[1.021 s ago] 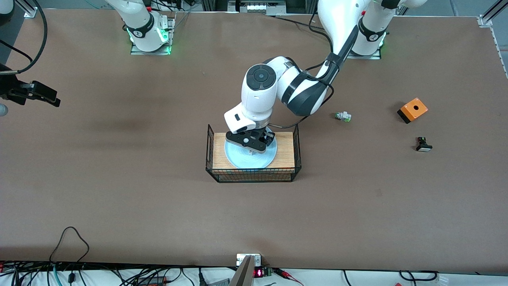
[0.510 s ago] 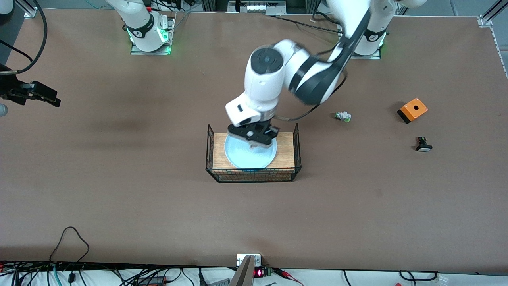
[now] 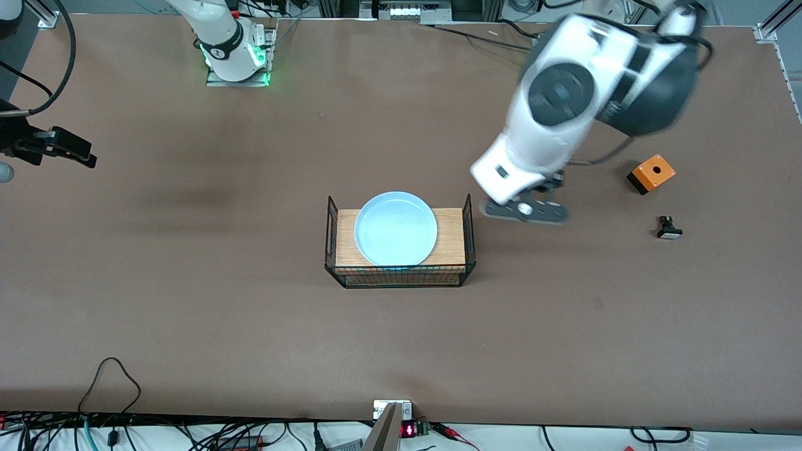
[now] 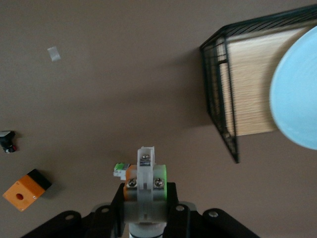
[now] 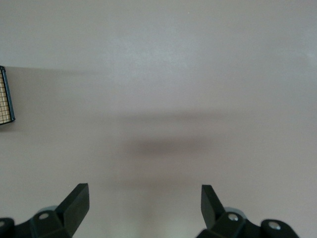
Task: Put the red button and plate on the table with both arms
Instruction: 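Carry the button toward the orange box while the right gripper reaches out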
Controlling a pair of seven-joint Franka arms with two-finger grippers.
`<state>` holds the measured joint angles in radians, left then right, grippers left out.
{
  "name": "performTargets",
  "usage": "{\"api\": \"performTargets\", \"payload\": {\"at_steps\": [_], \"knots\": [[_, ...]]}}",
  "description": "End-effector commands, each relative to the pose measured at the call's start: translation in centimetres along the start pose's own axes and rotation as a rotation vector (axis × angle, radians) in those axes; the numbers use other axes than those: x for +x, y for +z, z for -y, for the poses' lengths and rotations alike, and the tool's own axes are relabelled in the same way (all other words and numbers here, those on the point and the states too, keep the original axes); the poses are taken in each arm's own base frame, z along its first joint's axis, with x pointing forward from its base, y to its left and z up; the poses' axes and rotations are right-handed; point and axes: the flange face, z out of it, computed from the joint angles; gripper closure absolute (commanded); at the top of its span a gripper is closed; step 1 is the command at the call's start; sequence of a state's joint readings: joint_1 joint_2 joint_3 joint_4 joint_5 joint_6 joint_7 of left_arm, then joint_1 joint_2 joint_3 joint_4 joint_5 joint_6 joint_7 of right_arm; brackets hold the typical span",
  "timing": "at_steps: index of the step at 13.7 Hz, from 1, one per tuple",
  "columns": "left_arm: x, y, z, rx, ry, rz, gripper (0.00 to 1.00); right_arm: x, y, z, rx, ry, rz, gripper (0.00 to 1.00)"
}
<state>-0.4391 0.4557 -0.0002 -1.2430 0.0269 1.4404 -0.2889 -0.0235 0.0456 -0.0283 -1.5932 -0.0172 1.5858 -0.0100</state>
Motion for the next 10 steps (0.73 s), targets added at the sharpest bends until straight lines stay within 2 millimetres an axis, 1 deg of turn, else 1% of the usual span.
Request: {"api": "performTargets", "payload": {"at_steps": [1,2,4,5,6,7,8,9,10], "knots": [[1.5,5.6,7.0,-0.018,0.095,0.138,0.81,-0.5,-0.7,5.0,0.045,0.109,0.016,0.00],[2.0,7.8,9.0,-0.029,0.112,0.172,0.81,-0.8,-0.8,8.2,0.064,0.195,0.024,0.00],[2.9,12.7,13.4,-0.059,0.134,0.187,0.81,-1.9,-0.7,15.2,0.067,0.250,0.022,0.00],[3.2,15.0,15.4,-0.075,0.161,0.179,0.81,-2.6,-0.4,19.3,0.068,0.247,0.014,0.00],[3.5,19.1,18.2,-0.098,0.203,0.136,0.81,-3.2,0.4,25.3,0.089,0.232,-0.032,0.00],[3.5,21.6,18.3,-0.098,0.215,0.104,0.80,-3.4,1.0,27.9,0.107,0.246,-0.052,0.00],[3.4,23.5,18.3,-0.095,0.212,0.072,0.80,-3.2,2.2,29.8,0.116,0.272,-0.055,0.00],[3.0,26.0,17.9,-0.094,0.212,0.041,0.80,-3.1,3.1,31.7,0.132,0.307,-0.065,0.00],[2.8,27.6,17.7,-0.090,0.212,-0.008,0.80,-3.5,4.5,34.2,0.138,0.331,-0.063,0.00]]}}
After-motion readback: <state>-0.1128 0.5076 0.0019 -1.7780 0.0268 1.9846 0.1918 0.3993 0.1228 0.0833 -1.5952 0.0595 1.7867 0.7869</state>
